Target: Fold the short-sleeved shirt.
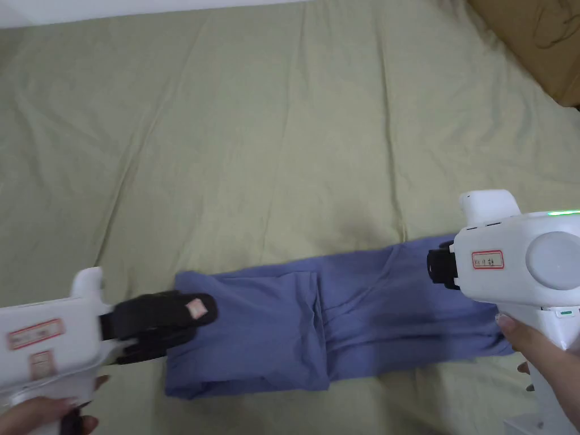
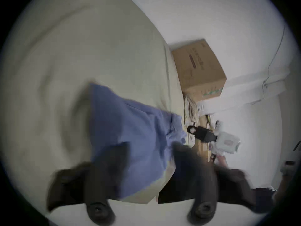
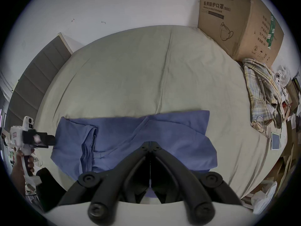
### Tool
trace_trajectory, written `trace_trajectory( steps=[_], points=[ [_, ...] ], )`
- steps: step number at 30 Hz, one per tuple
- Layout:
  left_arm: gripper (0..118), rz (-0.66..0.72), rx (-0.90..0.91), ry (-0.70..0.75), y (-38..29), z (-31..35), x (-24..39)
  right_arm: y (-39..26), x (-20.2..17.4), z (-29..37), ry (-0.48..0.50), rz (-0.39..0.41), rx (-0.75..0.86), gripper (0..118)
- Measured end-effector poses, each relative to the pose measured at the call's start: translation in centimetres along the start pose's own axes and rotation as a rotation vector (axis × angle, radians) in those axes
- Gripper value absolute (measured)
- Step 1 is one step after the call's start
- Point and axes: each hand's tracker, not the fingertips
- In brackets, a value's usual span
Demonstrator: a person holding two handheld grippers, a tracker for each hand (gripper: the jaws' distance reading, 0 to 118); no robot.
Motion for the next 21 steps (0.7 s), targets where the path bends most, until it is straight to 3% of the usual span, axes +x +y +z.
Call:
trace_trajectory(
  steps=[2,3,7,8,11,13,14,15,16,17,18,19,20,21],
  points=[
    [118,0.07,0.086,0.026,0.2,2.0,-2.1,0.1,-0.4,0.1,0.005,0.0,0.0,1],
    [118,0.096,0.173,0.002,0.1,3.0,-3.1,0.2,-0.5,0.1,0.009,0.0,0.0,1],
    [118,0.251,0.178,-0.076,1.1,1.6,-5.9,0.3,-1.3,0.1,0.014,0.011,-0.007,1],
    [118,0.27,0.155,-0.084,0.3,-0.7,-7.0,0.3,-1.4,0.0,0.015,0.015,-0.011,1],
    [118,0.201,0.059,-0.309,1.3,-3.6,-6.1,0.2,-1.8,0.2,0.008,0.029,-0.018,1],
    [118,0.223,-0.06,-0.351,1.4,-6.9,-5.6,0.3,-1.6,0.2,0.005,0.035,-0.024,1],
    [115,0.218,-0.096,-0.359,1.3,-7.9,-5.2,0.3,-1.5,0.2,0.004,0.036,-0.026,1],
    [106,0.194,-0.107,-0.369,1.2,-8.4,-4.9,0.2,-1.5,0.2,0.002,0.038,-0.028,1],
    [82,0.184,-0.088,-0.344,1.2,-9.0,-5.1,0.2,-1.5,0.2,0.0,0.039,-0.029,1],
    [27,0.169,-0.087,-0.277,1.1,-9.2,-5.3,0.2,-1.3,0.0,0.001,0.037,-0.031,1],
    [6,0.168,-0.09,-0.153,0.8,-9.6,-5.7,0.1,-1.3,-0.1,0.003,0.033,-0.033,1],
    [6,0.159,-0.104,-0.016,0.5,-10.1,-6.2,0.1,-1.2,-0.1,0.007,0.028,-0.035,1],
    [6,0.192,-0.069,-0.173,0.0,-9.7,-6.8,0.0,-1.2,-0.2,0.011,0.024,-0.037,1],
    [6,0.217,-0.036,-0.197,0.2,-9.1,-5.9,0.0,-1.2,-0.3,0.013,0.022,-0.039,1]
  ],
)
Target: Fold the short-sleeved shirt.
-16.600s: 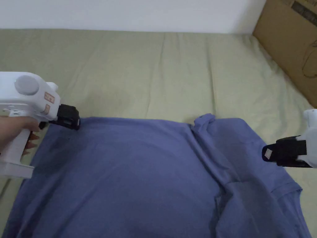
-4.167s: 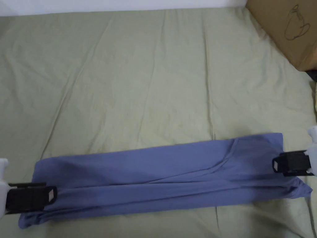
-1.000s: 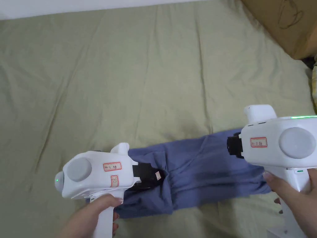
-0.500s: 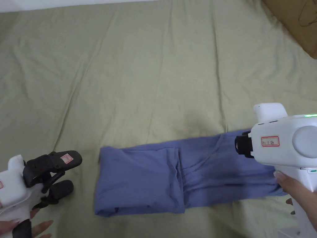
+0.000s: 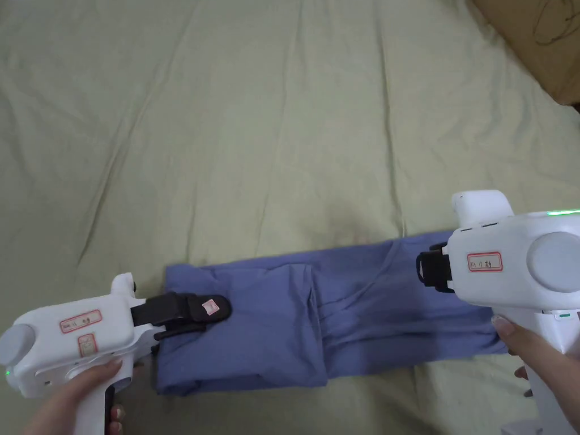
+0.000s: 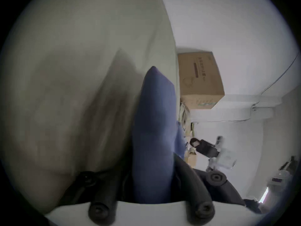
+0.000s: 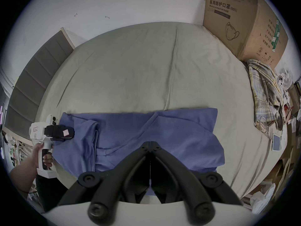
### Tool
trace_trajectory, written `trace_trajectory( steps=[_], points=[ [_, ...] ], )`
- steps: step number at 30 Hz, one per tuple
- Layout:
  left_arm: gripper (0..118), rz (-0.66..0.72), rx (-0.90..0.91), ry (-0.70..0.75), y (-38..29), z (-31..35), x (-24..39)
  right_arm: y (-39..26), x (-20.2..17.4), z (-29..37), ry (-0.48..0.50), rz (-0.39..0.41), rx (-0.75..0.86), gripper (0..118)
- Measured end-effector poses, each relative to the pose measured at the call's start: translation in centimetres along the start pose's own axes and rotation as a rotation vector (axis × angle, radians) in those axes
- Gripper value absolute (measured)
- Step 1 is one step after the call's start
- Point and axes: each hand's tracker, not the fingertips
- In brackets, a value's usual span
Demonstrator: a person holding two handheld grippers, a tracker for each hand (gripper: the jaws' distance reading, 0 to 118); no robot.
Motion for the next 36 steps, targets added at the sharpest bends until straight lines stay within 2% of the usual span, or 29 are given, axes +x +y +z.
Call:
trace_trajectory(
  steps=[2,4,6,9,10,12,15,19,21,22,23,25,26,30,32,33,34,35,36],
  points=[
    [6,-0.131,-0.033,0.182,-0.3,0.2,3.1,0.0,0.0,-0.1,0.004,0.001,-0.008,1],
    [6,-0.311,-0.022,0.305,-0.7,2.3,5.7,0.1,-0.1,0.0,0.011,0.006,-0.008,1],
    [6,-0.363,0.06,0.424,-1.1,5.2,8.4,0.2,-0.1,0.3,0.018,0.007,0.006,1],
    [6,-0.588,0.169,0.852,-2.1,9.1,12.1,0.3,-0.2,0.6,0.038,0.003,0.019,1],
    [6,-0.615,0.21,0.953,-2.3,9.9,12.9,0.2,-0.3,0.7,0.044,0.006,0.022,1],
    [6,-0.582,0.261,0.922,-2.4,11.4,14.0,0.0,-0.4,0.9,0.051,0.014,0.027,1],
    [7,-0.478,0.261,0.686,-2.5,10.2,15.8,-0.3,-0.4,1.1,0.066,0.017,0.03,1],
    [7,-0.365,0.127,0.461,-2.1,2.4,16.3,-0.5,0.4,1.3,0.08,0.0,0.037,1],
    [10,-0.328,0.061,0.415,-2.3,-2.6,16.0,-0.5,0.9,1.4,0.077,-0.008,0.04,1],
    [26,-0.329,0.009,0.402,-2.4,-5.2,15.8,-0.6,1.1,1.4,0.074,-0.013,0.039,1],
    [52,-0.331,-0.048,0.369,-2.6,-7.4,15.4,-0.6,1.4,1.4,0.073,-0.019,0.039,1],
    [112,-0.35,-0.119,0.33,-2.9,-10.9,14.9,-0.7,1.9,1.3,0.071,-0.032,0.039,1],
    [118,-0.36,-0.131,0.299,-3.1,-12.2,14.7,-0.7,2.1,1.2,0.069,-0.038,0.038,1],
    [115,-0.37,-0.101,0.29,-3.1,-12.5,15.0,-0.5,2.9,0.7,0.062,-0.054,0.041,1],
    [110,-0.415,-0.087,0.348,-2.8,-10.6,15.4,-0.3,3.3,0.4,0.065,-0.067,0.049,1],
    [100,-0.444,-0.09,0.385,-2.5,-9.5,15.5,-0.2,3.4,0.3,0.067,-0.071,0.053,1],
    [100,-0.462,-0.088,0.408,-2.3,-8.2,15.5,-0.1,3.6,0.1,0.068,-0.074,0.056,1],
    [94,-0.483,-0.069,0.433,-2.3,-7.1,16.2,0.1,3.7,0.0,0.068,-0.075,0.058,1],
    [77,-0.49,-0.06,0.442,-2.2,-6.4,16.2,0.2,3.7,0.0,0.067,-0.075,0.06,1]
  ],
)
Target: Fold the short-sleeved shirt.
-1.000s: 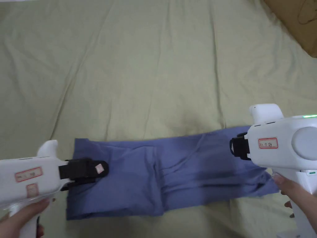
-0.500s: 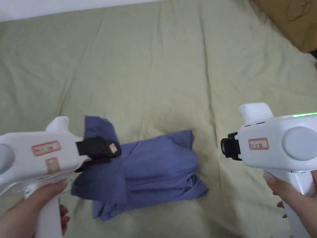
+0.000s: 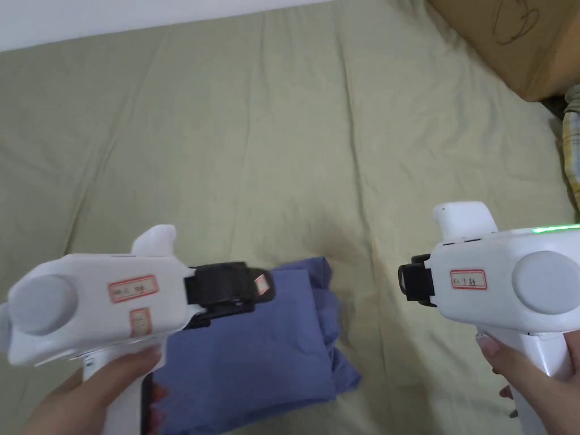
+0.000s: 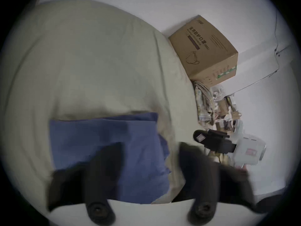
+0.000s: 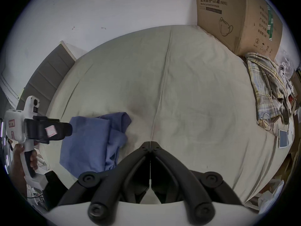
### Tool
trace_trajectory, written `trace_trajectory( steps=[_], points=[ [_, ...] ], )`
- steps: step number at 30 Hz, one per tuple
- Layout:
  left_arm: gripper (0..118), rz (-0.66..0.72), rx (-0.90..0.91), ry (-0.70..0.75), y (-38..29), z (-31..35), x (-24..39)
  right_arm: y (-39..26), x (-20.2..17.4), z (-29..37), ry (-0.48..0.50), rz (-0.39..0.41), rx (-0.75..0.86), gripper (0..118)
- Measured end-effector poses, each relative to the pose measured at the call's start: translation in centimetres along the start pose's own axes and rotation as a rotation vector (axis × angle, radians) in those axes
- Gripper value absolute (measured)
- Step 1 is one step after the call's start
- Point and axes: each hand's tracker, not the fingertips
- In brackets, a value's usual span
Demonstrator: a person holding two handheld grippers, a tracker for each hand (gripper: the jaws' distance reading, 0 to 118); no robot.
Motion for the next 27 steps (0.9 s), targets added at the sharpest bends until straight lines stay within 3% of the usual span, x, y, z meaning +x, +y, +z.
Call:
trace_trajectory(
  steps=[1,2,9,13,15,20,24,27],
  points=[
    [30,0.006,-0.001,0.012,-0.1,0.2,-0.3,0.1,0.1,0.0,-0.001,0.001,0.004,1],
    [1,0.015,-0.013,0.032,-0.2,0.2,-0.6,0.1,0.1,0.0,-0.001,0.0,0.009,1],
    [2,0.026,-0.258,-0.062,-1.3,-8.9,0.4,0.2,0.7,0.7,-0.005,-0.011,0.023,1],
    [1,0.132,-0.351,-0.162,-3.1,-14.9,0.4,0.0,1.1,1.1,-0.023,-0.01,0.024,1],
    [2,0.176,-0.346,-0.202,-3.0,-15.0,1.6,-0.1,1.3,1.4,-0.027,-0.018,0.026,1],
    [2,0.014,-0.21,-0.287,-2.4,-7.3,3.6,0.0,1.7,2.0,-0.027,-0.028,0.042,1],
    [2,-0.034,-0.03,-0.2,-2.1,1.7,0.0,0.3,0.4,0.5,0.14,-0.035,0.018,1],
    [2,0.04,0.05,-0.116,-2.6,6.9,-4.3,0.4,-2.3,-2.9,0.359,-0.055,-0.112,1]
  ],
)
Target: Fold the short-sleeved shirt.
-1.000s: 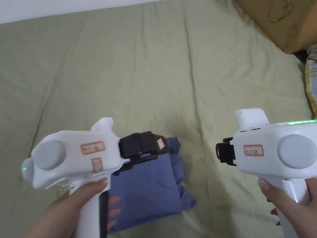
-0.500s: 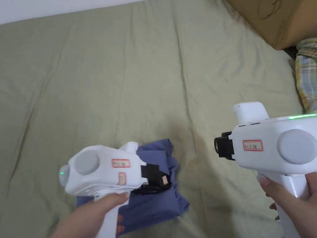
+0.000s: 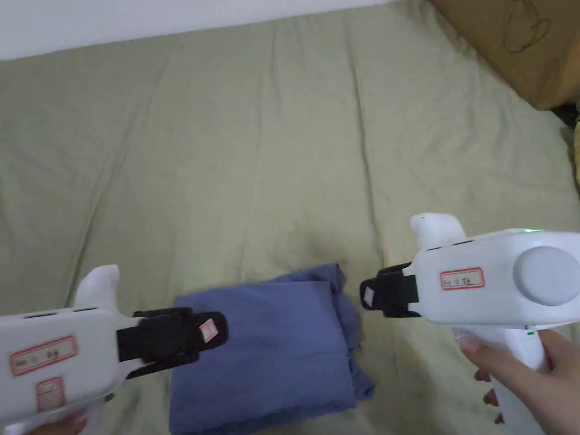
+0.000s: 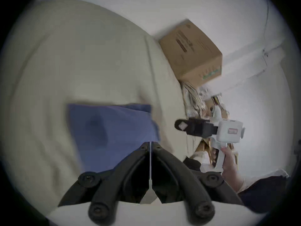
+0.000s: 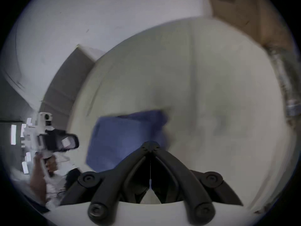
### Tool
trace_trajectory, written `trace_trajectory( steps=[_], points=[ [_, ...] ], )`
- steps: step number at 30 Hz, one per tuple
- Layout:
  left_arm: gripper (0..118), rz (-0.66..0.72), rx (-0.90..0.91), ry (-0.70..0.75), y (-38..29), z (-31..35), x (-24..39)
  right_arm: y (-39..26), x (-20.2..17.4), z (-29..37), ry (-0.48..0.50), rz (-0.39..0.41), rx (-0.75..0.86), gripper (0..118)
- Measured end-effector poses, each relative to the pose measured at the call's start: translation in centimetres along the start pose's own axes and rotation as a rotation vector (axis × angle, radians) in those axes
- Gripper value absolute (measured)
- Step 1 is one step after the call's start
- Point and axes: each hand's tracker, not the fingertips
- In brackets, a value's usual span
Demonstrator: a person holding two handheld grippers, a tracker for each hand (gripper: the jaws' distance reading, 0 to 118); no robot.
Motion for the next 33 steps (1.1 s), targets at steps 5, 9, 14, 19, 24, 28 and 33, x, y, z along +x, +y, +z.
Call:
trace_trajectory(
  steps=[5,9,14,19,24,28,33],
  points=[
    [2,0.179,0.122,0.033,-1.5,4.5,-5.8,-0.1,-1.4,-6.8,0.216,-0.075,-0.161,1],
    [2,0.23,0.132,-0.037,-1.9,3.8,-8.4,-0.1,0.8,-8.7,0.138,-0.081,-0.207,1],
    [51,0.298,0.063,-0.164,-1.4,-0.7,-10.0,-0.2,4.2,-6.7,0.14,-0.186,-0.177,1],
    [118,0.249,-0.012,-0.251,-0.5,-5.7,-10.5,-0.6,5.4,-5.9,0.136,-0.214,-0.167,1],
    [118,0.396,-0.168,-0.47,0.0,-9.1,-9.8,-0.8,5.7,-5.7,0.131,-0.201,-0.162,1],
    [23,0.326,-0.221,-0.338,-0.2,-10.5,-9.1,-1.4,5.1,-5.4,0.123,-0.151,-0.123,1],
    [23,0.195,-0.147,-0.14,0.0,-8.4,-8.7,-1.6,2.9,-3.2,0.093,-0.187,-0.035,1]
  ],
)
